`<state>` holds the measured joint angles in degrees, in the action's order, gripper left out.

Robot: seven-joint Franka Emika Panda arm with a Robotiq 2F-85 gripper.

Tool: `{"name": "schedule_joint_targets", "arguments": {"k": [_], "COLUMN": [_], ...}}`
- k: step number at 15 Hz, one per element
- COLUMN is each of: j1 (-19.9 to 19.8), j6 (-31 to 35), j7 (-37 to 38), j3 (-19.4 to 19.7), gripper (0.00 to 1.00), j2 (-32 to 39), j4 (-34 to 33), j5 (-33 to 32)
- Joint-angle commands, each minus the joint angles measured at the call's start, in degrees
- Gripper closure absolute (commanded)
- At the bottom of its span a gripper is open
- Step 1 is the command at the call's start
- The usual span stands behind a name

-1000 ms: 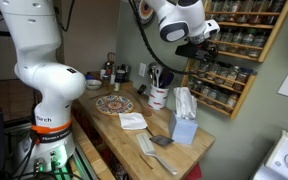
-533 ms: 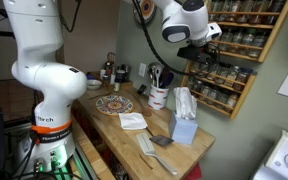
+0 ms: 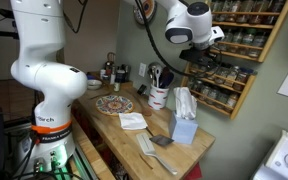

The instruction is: Remove the spice bottle from the shelf

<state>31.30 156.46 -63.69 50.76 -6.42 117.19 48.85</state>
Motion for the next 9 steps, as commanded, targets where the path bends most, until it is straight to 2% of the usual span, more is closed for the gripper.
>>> {"name": "schedule_joint_targets", "arguments": {"k": [1,5,9], "j1": [0.58,0.40,0.24], "j6": [-2.91,-4.04,-5.06], "j7": [-2.95,-4.26,-5.05], "j3": [1.71,2.18,2.46], "gripper": [0.35,0.29,0.27], "j2": [2.49,3.64,5.04], "j4": [-2.08,-2.97,-3.89], "j5": [3.90,5.74,7.18]}}
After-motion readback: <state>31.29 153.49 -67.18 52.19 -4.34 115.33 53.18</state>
